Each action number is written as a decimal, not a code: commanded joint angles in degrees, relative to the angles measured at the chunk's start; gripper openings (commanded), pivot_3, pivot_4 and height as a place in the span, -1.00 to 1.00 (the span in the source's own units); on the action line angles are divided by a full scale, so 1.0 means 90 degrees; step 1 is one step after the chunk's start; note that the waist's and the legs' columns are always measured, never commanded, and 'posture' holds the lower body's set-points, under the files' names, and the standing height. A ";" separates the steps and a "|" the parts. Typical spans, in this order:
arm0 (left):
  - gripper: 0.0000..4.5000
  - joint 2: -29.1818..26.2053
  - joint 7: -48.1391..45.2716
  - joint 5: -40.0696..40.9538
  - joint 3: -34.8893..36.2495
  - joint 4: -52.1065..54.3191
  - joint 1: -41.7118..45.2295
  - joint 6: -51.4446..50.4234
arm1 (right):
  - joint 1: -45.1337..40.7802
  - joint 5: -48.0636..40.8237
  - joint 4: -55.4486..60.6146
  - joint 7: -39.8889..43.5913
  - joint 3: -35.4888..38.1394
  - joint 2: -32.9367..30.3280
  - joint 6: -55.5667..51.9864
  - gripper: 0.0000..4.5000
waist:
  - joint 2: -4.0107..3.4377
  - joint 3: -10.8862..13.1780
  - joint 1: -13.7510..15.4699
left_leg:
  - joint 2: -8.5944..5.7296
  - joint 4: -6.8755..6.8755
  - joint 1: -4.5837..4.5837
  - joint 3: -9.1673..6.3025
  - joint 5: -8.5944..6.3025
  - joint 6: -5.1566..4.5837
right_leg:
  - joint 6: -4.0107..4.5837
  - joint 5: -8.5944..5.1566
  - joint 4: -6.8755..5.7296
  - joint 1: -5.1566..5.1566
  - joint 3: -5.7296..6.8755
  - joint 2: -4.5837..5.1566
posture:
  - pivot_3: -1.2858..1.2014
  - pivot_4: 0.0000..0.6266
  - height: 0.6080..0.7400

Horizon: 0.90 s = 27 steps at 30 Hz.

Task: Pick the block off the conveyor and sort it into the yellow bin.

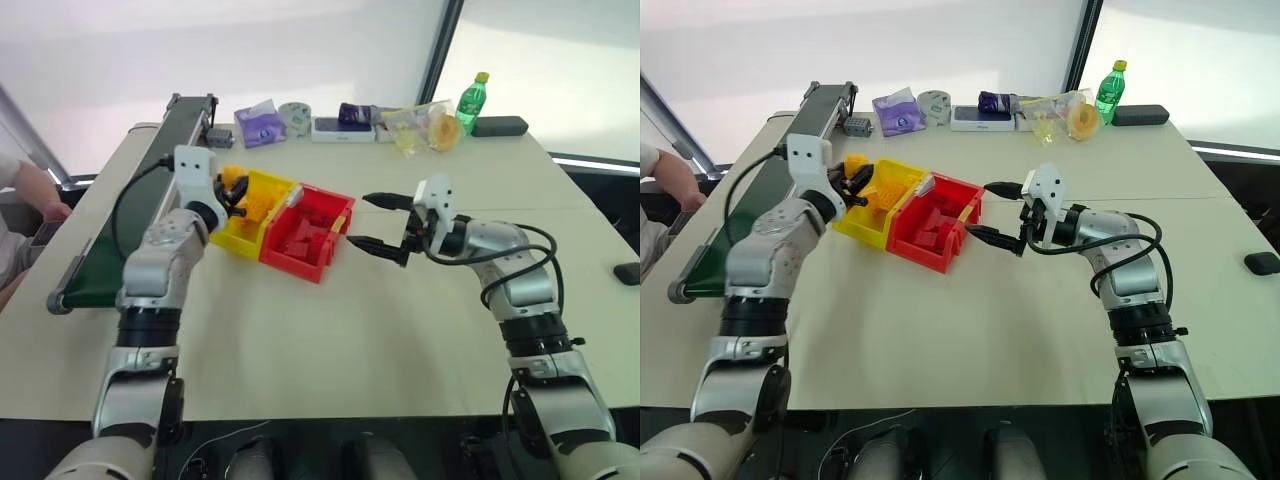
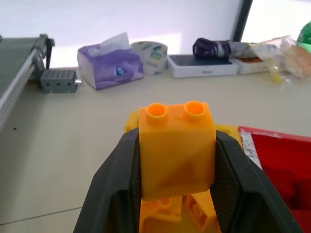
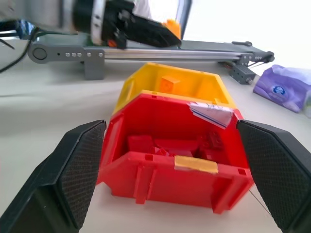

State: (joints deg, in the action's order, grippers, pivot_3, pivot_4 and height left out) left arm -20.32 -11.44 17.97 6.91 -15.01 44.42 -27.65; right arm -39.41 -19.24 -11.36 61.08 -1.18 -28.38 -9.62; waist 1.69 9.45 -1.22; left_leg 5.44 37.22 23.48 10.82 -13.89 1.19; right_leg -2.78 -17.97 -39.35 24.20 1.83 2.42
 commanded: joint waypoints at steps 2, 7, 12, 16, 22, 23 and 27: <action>-0.18 0.0175 -0.0175 -0.0244 -0.0085 -0.0692 0.0375 0.0412 | 0.0136 -0.0136 0.0401 -0.0087 0.0267 -0.0162 0.0027 1.00 | 0.0000 0.0000 0.0023 | 0.0001 -0.0002 0.0001 0.0001 0.0000 0.0001 | 0.0000 0.0000 0.0000 0.0002 0.0001 -0.0001 | 0.03 -0.52 1.00; 0.87 0.0251 -0.0272 -0.0380 -0.0102 -0.0648 0.0363 0.0542 | 0.0300 -0.0154 0.0441 -0.0126 0.0285 -0.0208 0.0094 1.00 | 0.0000 0.0000 0.0039 | -0.0004 0.0004 0.0004 0.0004 0.0000 0.0000 | -0.0001 0.0000 -0.0001 0.0002 0.0001 0.0002 | 0.03 -0.52 1.00; 0.99 0.0158 -0.0401 -0.0178 0.0160 -0.0004 0.0192 0.0516 | 0.0311 -0.0140 0.0341 -0.0117 0.0259 -0.0181 0.0188 1.00 | 0.0000 0.0000 0.0036 | -0.0003 0.0008 0.0004 0.0002 0.0000 0.0000 | -0.0002 0.0000 -0.0005 0.0001 0.0001 0.0001 | 0.03 -0.52 1.00; 0.99 -0.0427 -0.0896 0.0148 0.0545 0.1101 -0.0517 0.0210 | 0.0243 -0.0135 0.0190 -0.0064 0.0243 -0.0171 0.0267 1.00 | 0.0000 0.0000 -0.0021 | 0.0003 0.0004 0.0002 0.0003 0.0001 0.0001 | -0.0001 0.0000 -0.0005 0.0002 -0.0002 0.0002 | 0.03 -0.52 1.00; 0.99 -0.1803 -0.1952 0.0806 0.1566 0.2469 -0.2114 -0.0409 | 0.0173 -0.0098 -0.0077 0.0131 0.0222 -0.0244 0.0438 1.00 | 0.0000 0.0000 -0.0121 | 0.0016 0.0002 0.0001 0.0001 0.0003 0.0005 | 0.0000 0.0000 -0.0007 0.0002 -0.0006 0.0004 | 0.03 -0.52 1.00; 0.99 -0.2019 -0.2263 0.1085 0.1902 0.2670 -0.2411 -0.0391 | 0.0153 -0.0106 -0.0128 0.0164 0.0228 -0.0255 0.0454 1.00 | -0.0001 0.0001 -0.0131 | 0.0020 -0.0001 0.0002 0.0002 0.0003 0.0005 | 0.0000 0.0000 -0.0006 0.0003 -0.0007 0.0008 | 0.03 -0.52 1.00; 0.99 -0.2658 -0.2853 0.1473 0.2900 0.2777 -0.3461 -0.0496 | 0.0025 -0.0080 -0.0342 0.0273 0.0203 -0.0251 0.0539 1.00 | -0.0001 0.0002 -0.0122 | 0.0022 -0.0002 0.0002 -0.0001 0.0003 0.0005 | 0.0001 -0.0001 -0.0004 0.0003 -0.0004 0.0011 | 0.03 -0.52 1.00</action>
State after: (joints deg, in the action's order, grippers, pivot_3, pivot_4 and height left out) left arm -42.85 -35.31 30.21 29.49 8.13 14.91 -32.26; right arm -37.59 -19.38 -14.73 63.10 -0.53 -30.32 -6.04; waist 1.69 9.46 -2.32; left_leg 5.62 37.20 23.49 10.79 -13.86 1.24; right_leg -2.78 -17.98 -39.39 24.19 1.81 2.53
